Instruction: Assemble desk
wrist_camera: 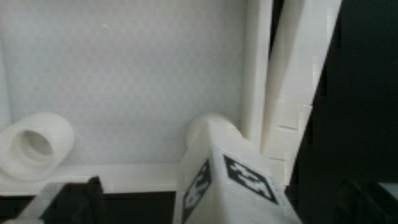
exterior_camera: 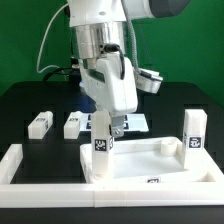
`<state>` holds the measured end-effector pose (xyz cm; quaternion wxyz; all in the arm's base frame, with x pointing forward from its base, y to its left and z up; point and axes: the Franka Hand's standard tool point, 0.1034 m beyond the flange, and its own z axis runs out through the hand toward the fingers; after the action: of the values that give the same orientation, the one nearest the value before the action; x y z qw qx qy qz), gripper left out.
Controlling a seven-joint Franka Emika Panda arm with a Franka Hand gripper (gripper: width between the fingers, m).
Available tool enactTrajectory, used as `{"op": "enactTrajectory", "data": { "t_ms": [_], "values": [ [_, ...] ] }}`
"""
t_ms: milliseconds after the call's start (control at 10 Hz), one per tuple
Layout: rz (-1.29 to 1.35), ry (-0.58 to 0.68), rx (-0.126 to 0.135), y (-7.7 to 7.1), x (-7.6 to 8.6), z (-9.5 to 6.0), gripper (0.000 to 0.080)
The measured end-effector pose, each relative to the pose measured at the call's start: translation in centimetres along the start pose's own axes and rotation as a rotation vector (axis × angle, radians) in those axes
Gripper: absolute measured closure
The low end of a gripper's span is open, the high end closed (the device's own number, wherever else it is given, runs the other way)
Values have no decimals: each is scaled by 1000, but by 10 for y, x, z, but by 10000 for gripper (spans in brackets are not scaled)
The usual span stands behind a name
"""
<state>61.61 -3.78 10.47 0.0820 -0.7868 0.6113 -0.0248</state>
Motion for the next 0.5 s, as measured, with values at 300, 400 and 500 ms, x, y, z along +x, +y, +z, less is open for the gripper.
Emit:
{"op": "enactTrajectory", "data": {
  "t_ms": [300, 400, 500],
  "values": [
    [-246, 2, -3, 1, 2, 0, 150],
    [-493, -16, -35, 0, 5, -2, 150],
    [-611, -29, -56, -3, 5, -1, 150]
  ]
}}
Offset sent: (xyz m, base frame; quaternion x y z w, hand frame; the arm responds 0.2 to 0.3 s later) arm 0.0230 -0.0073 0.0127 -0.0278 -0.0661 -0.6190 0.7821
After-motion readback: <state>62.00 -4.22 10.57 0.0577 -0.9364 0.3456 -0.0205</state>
